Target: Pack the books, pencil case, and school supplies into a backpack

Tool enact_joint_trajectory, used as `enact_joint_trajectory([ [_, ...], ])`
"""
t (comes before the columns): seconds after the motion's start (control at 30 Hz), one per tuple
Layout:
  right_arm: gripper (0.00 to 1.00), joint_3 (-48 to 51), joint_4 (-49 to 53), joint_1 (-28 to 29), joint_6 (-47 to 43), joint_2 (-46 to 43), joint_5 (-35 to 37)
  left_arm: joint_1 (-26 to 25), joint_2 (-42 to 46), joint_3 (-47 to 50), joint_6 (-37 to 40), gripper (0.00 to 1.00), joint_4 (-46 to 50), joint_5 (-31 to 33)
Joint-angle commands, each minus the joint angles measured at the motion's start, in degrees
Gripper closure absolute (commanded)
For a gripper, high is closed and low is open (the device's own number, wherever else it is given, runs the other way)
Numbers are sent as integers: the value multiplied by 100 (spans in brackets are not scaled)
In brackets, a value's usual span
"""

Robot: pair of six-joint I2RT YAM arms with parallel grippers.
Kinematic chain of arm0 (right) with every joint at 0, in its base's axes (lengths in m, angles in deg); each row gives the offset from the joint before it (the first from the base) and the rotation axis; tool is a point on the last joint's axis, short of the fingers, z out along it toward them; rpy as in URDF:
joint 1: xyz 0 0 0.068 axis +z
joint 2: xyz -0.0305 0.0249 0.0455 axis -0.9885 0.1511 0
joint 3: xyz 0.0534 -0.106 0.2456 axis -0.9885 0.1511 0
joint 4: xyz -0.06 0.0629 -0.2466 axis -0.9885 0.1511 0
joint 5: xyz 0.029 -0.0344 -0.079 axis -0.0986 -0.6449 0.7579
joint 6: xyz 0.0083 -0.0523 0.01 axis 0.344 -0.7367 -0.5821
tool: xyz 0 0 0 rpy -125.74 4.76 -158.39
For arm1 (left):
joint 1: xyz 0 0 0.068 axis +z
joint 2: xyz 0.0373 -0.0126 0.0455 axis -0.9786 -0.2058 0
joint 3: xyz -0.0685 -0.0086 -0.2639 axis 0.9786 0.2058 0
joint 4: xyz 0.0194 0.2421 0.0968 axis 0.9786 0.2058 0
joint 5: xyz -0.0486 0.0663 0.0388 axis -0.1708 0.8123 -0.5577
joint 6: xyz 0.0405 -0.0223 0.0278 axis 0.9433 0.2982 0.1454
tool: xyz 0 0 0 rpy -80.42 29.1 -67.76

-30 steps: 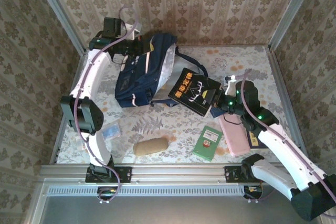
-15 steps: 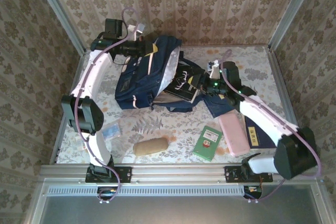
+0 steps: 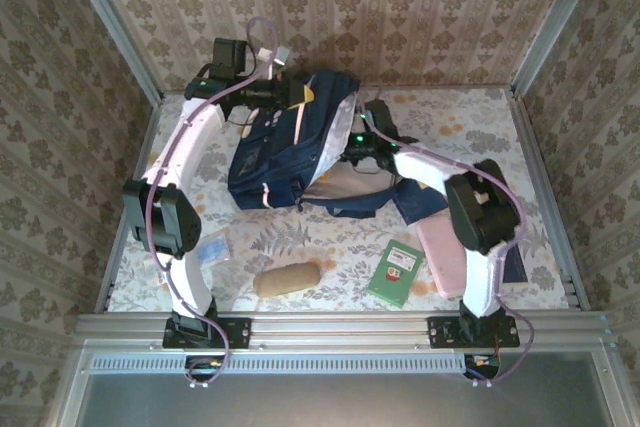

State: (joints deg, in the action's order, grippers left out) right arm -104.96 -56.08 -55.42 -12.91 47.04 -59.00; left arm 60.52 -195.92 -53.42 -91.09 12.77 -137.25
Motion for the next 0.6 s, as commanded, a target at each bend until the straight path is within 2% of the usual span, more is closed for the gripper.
enact_joint_trajectory([
  [0.0,99,-1121,41,227,-3,710,251,-14,415,-80,-64,100,-869,-568],
  [0.03,94,-1406,105,285,32,965,312,9,415,-54,-75,100,-882,-538],
  [0.07,83,-1624,136,331,46,1139,368,32,410,-41,-100,100,-891,-510],
  [0.13,53,-2045,350,390,-6,1432,446,96,406,3,-162,100,-939,-456],
  [0.2,39,-2141,614,408,-208,1403,612,182,394,38,-234,100,-979,-407],
  [0.37,22,-1580,1136,339,-973,695,1092,447,449,274,-398,100,-1091,-103],
  [0.5,9,-786,1057,168,-1387,-41,1095,628,409,470,-514,100,-1212,149],
  [0.57,6,-418,1089,76,-1662,-407,1115,687,381,519,-499,100,-1157,337],
])
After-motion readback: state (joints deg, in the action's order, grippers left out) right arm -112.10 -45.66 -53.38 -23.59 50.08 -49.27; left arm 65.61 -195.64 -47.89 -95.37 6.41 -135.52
